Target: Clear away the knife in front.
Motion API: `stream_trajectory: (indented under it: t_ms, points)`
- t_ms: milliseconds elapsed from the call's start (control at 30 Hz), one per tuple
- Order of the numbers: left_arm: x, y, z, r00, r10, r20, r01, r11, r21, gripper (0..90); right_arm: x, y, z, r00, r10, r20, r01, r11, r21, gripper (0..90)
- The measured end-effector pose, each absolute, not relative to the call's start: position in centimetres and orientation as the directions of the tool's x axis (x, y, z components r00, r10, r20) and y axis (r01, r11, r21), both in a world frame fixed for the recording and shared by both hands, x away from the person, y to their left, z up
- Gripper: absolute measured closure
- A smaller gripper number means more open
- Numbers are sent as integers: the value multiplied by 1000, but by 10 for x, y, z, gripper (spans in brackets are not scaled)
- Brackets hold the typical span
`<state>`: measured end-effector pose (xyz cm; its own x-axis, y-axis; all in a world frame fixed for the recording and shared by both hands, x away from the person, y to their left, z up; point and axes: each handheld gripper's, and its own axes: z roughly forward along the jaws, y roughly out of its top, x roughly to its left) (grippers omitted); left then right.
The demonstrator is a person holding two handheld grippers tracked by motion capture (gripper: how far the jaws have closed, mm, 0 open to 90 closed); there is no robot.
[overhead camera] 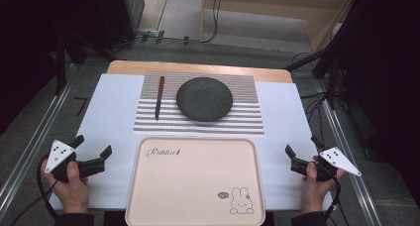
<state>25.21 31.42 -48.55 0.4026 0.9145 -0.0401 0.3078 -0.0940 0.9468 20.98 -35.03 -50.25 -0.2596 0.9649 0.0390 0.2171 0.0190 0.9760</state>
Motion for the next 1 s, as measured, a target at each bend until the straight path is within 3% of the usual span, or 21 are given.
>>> stream_trajectory:
  t_ms: [1000]
  points:
    - [253,290,-474,441,896,-47,337,-116,934,0,214,-342,-506,-288,957,29,242,43,969,0]
